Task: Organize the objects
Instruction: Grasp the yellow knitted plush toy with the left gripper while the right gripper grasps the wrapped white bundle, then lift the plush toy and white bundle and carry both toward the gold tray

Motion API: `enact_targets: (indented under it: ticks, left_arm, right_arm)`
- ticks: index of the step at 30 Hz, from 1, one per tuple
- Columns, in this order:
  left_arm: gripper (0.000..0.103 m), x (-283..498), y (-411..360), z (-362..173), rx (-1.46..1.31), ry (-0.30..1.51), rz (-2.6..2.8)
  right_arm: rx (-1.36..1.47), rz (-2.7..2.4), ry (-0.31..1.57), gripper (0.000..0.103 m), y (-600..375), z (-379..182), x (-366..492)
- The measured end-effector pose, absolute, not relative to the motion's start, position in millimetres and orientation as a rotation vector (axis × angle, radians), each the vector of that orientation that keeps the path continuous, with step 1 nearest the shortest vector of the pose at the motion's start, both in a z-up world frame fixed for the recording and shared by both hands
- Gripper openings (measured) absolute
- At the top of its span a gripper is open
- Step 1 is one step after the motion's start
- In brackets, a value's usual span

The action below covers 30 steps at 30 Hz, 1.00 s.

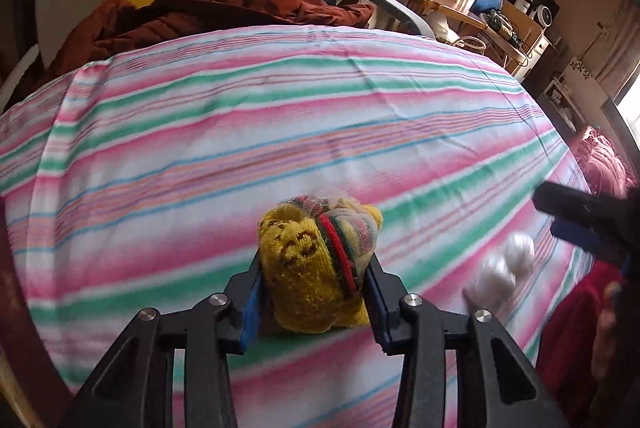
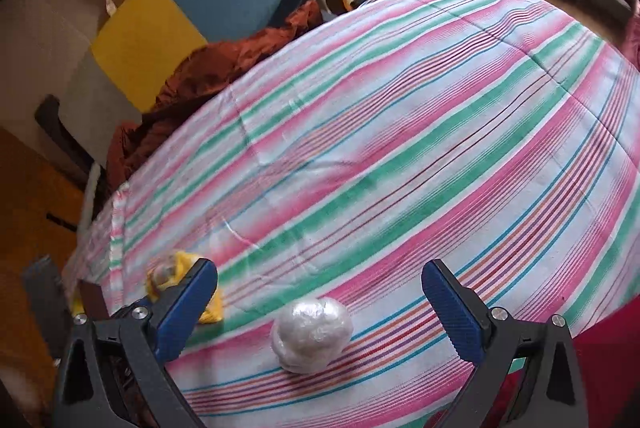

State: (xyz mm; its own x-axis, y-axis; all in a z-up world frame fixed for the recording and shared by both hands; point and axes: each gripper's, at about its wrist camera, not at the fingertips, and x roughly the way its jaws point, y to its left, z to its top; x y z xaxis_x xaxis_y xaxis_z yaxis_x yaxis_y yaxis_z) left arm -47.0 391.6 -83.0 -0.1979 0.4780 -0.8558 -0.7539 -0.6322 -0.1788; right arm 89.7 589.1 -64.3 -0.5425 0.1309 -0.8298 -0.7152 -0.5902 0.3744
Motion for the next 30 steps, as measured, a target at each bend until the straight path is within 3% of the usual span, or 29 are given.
enact_targets:
  ticks: [10,12,16,18,26,30]
  left_arm:
    - [0.045,-9.8,346.1,-85.4,-1.185,0.371,1.927]
    - [0.046,-12.1,344.5,-88.5,-1.207,0.357,1.922]
    - [0.046,-13.2,344.3,-90.7,-1.209,0.347,1.919]
    - [0.048,-11.4,345.7,-92.3,-1.196,0.369,1.923]
    - [0.048,-11.9,342.4,-93.6,-1.188,0.341,1.922]
    - [0.048,-10.2,342.8,-93.5,-1.181,0.346,1.933]
  right_arm:
    - [-1.247,2.142,0.91,0.101,577.2,-78.8,74.1]
    - [-1.276,2.129,0.903,0.094,575.6,-82.3,73.0]
    - [-1.372,2.094,0.857,0.06,569.2,-93.9,65.4]
    - [-1.414,2.106,0.849,0.053,565.2,-98.1,61.1]
    - [-1.363,2.21,0.849,0.047,559.8,-85.6,58.9]
    - [-1.484,2.201,0.66,0.047,539.2,-92.8,42.9]
